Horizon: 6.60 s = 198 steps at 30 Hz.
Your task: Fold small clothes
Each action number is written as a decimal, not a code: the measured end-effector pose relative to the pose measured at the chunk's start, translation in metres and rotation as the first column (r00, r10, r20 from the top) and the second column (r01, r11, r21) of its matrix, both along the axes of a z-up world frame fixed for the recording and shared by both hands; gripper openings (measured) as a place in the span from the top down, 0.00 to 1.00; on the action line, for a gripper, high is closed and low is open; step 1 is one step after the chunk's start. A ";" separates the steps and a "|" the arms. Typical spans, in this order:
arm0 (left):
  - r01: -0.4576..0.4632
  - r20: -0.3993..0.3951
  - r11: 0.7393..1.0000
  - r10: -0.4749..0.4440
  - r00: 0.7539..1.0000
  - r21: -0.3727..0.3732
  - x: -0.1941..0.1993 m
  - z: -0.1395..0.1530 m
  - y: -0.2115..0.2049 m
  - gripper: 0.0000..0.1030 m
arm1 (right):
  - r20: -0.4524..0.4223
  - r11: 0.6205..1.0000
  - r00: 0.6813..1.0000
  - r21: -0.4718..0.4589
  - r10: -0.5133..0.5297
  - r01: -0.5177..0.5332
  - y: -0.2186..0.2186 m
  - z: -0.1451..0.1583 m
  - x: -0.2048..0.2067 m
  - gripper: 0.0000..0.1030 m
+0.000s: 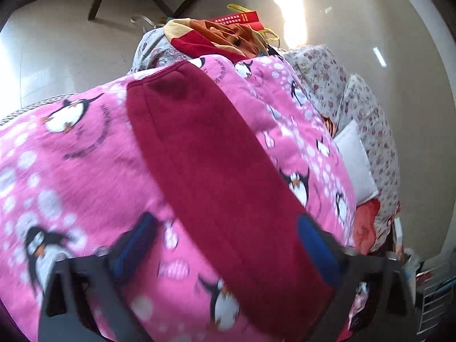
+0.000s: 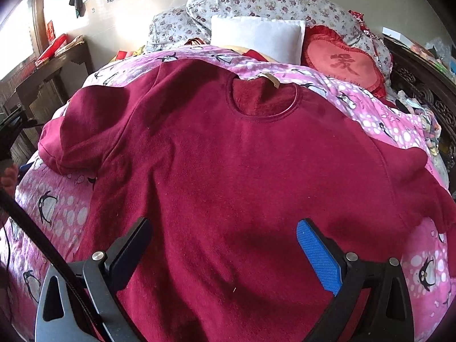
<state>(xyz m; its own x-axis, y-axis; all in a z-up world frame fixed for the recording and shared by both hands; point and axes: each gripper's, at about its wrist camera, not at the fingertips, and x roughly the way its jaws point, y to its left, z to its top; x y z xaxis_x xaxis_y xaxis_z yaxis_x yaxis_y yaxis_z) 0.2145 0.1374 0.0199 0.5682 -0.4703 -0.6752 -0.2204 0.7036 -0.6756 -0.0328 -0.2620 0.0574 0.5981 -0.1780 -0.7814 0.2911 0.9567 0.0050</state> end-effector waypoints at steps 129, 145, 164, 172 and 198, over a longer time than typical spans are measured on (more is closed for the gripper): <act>0.393 0.058 0.247 -0.899 0.435 0.885 -0.081 0.070 -0.313 0.89 | -0.081 0.892 0.932 -0.271 0.353 -0.362 -0.119 0.007 -0.017 0.76; 0.384 0.084 0.374 -0.800 0.594 0.844 -0.055 0.064 -0.308 0.81 | -0.001 0.937 0.993 -0.331 0.122 -0.115 -0.126 0.017 0.035 0.84; 0.470 -0.014 0.354 -0.787 0.617 0.808 -0.143 0.022 -0.310 0.34 | 0.124 0.994 0.987 0.052 -0.106 0.101 -0.162 0.027 -0.089 0.48; 0.530 0.067 0.452 -0.802 0.593 0.718 -0.176 0.049 -0.313 0.33 | 0.205 0.892 0.909 0.358 -0.363 0.276 -0.214 0.014 -0.221 0.16; 0.624 0.045 0.431 -0.844 0.535 0.652 -0.203 0.057 -0.342 0.32 | 0.247 0.677 0.697 0.586 -0.673 0.446 -0.311 0.033 -0.297 0.03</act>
<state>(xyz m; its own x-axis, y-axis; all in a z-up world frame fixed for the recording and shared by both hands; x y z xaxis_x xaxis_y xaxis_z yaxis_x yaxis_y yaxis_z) 0.0114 -0.2041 0.0770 0.3948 -0.4657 -0.7920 0.7058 0.7056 -0.0632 -0.3293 -0.5728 0.0909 0.7760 -0.2903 -0.5599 0.6271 0.4499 0.6359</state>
